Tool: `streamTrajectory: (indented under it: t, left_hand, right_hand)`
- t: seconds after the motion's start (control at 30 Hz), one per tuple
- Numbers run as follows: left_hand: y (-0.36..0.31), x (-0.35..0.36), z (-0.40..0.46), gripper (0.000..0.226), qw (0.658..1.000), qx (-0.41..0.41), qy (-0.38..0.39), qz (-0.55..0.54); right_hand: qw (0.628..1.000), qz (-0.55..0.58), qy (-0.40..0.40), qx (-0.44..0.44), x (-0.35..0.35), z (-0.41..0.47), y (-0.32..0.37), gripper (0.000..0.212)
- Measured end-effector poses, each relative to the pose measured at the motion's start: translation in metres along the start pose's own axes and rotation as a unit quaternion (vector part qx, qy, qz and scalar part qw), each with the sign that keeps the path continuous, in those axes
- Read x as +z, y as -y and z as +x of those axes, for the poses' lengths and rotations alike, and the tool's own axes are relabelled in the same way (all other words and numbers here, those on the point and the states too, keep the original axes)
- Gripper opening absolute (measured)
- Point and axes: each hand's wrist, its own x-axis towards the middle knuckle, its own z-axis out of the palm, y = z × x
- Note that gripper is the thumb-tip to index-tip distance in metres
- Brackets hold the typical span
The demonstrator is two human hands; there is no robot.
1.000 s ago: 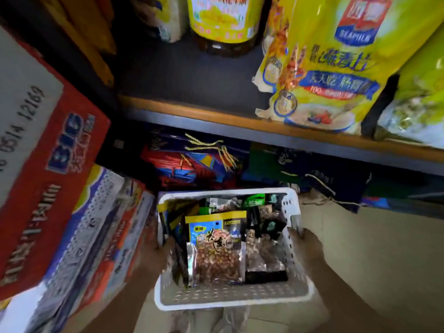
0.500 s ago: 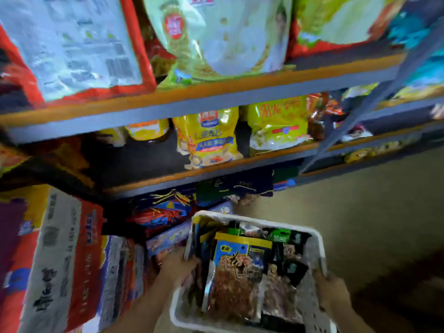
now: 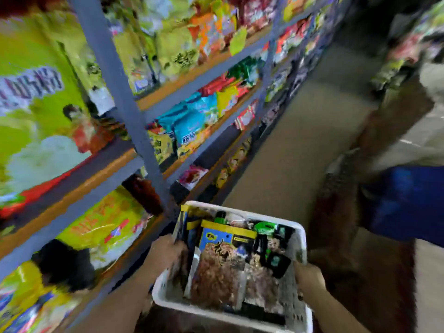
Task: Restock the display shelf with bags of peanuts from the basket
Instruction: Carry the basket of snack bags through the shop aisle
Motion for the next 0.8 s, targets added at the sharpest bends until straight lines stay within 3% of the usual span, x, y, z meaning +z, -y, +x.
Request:
streamTrajectory:
  t: [0.07, 0.17, 0.37, 0.6, 0.7, 0.8]
  left_hand:
    - [-0.041, 0.003, 0.037, 0.037, 1.0, 0.001, -0.003, 0.019]
    - [-0.099, 0.015, 0.106, 0.033, 0.999, 0.038, 0.012, 0.025]
    - [-0.216, 0.044, 0.256, 0.043, 0.991, 0.099, 0.067, 0.055]
    - [-0.391, 0.044, 0.408, 0.022, 0.986, 0.126, 0.096, 0.046]
    - [-0.463, 0.066, 0.476, 0.023, 0.983, 0.139, 0.115, 0.046]
    - [-0.526, 0.1, 0.549, 0.028, 0.98, 0.147, 0.126, 0.039]
  right_hand:
    - [0.999, 0.041, -0.02, 0.003, -0.023, 0.013, 0.036, 0.027]
    - [0.997, 0.031, -0.065, 0.032, -0.052, 0.07, 0.079, 0.032]
    - [0.984, 0.04, -0.137, 0.106, -0.084, 0.183, 0.147, 0.03]
    - [0.979, 0.026, -0.176, 0.102, -0.158, 0.301, 0.252, 0.04]
    - [0.973, 0.07, -0.188, 0.116, -0.191, 0.37, 0.285, 0.042]
    - [0.982, 0.069, -0.144, 0.101, -0.229, 0.449, 0.322, 0.039]
